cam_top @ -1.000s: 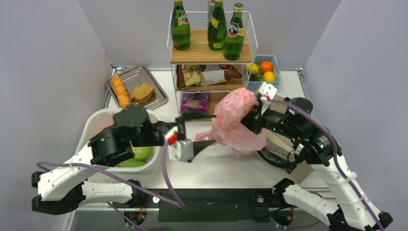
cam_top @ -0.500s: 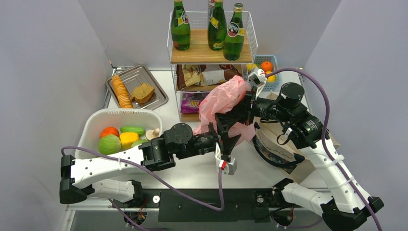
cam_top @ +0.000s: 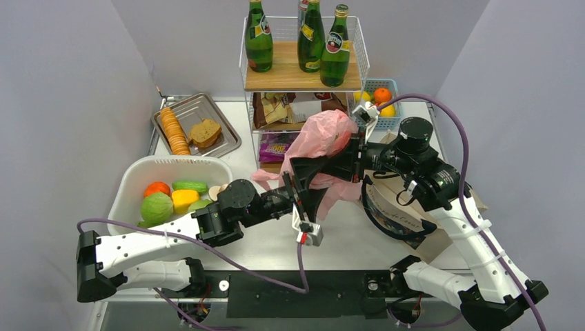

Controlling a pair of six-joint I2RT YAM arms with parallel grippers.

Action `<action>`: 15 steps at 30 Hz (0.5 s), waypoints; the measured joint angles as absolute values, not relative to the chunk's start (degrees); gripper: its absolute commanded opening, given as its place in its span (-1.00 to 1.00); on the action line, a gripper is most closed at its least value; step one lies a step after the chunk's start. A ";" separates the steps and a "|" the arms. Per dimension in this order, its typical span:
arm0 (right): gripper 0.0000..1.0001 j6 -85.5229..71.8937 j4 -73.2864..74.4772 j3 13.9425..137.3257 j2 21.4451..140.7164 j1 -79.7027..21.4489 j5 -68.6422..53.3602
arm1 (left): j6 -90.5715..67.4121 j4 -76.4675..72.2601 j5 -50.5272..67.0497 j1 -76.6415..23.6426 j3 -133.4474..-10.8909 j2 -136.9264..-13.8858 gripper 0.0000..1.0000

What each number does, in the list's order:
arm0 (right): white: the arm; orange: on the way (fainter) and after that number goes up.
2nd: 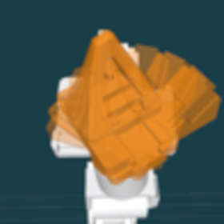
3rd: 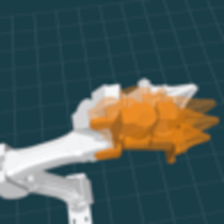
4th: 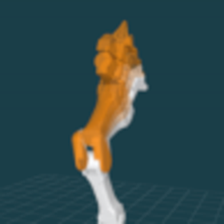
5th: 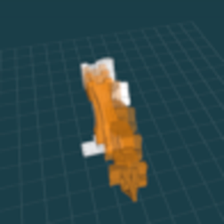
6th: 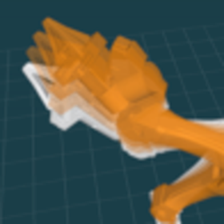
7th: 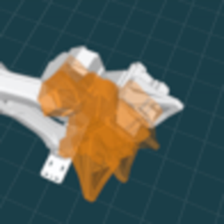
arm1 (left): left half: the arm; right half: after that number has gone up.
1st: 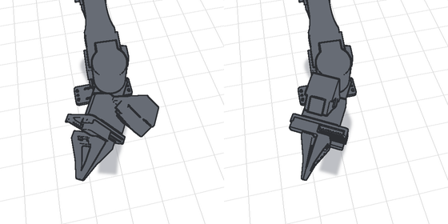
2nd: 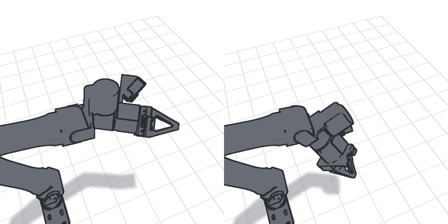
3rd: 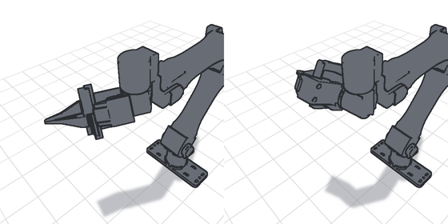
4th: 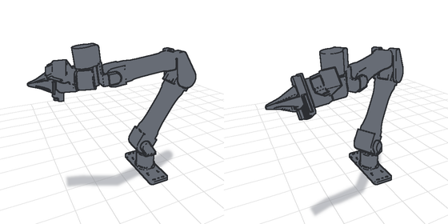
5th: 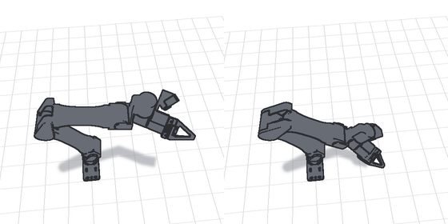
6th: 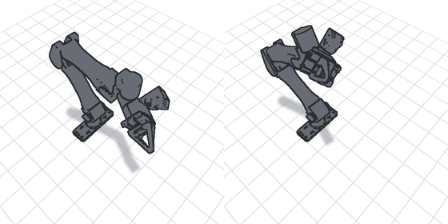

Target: Untie the knot of the grocery bags and take out the mixed food

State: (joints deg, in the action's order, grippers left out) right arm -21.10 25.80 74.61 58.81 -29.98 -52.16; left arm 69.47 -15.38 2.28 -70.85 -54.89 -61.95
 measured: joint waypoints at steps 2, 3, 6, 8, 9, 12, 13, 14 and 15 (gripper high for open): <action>-1.00 -21.28 27.16 74.61 58.81 -30.02 -53.43 | 70.08 -16.16 1.56 -69.23 -54.89 -62.17 0.34; -1.00 -21.15 27.55 74.61 58.76 -30.15 -53.95 | 70.32 -16.53 1.06 -67.66 -54.87 -62.48 0.34; -1.00 -20.91 28.49 74.52 58.67 -30.46 -55.00 | 71.02 -17.67 0.27 -64.66 -54.87 -64.10 0.35; -1.00 -20.47 29.17 74.52 58.67 -30.74 -55.48 | 71.20 -18.70 0.30 -63.68 -54.65 -65.14 0.32; -1.00 -20.14 29.52 74.52 58.67 -30.98 -55.70 | 71.20 -19.31 0.67 -63.20 -54.33 -65.54 0.26; -0.92 -18.90 31.31 75.09 59.02 -31.99 -56.47 | 69.91 -19.55 3.22 -61.54 -53.60 -65.76 -0.20; -0.57 -18.52 31.88 75.55 59.20 -32.10 -56.58 | 68.88 -19.44 4.10 -61.01 -53.63 -65.73 -0.52; -0.19 -18.22 32.62 76.31 59.42 -32.08 -56.90 | 67.42 -18.81 5.39 -60.36 -53.80 -65.49 -0.66; -0.04 -17.87 33.58 77.19 59.57 -31.92 -57.45 | 65.67 -17.23 6.59 -59.64 -54.26 -65.17 -0.94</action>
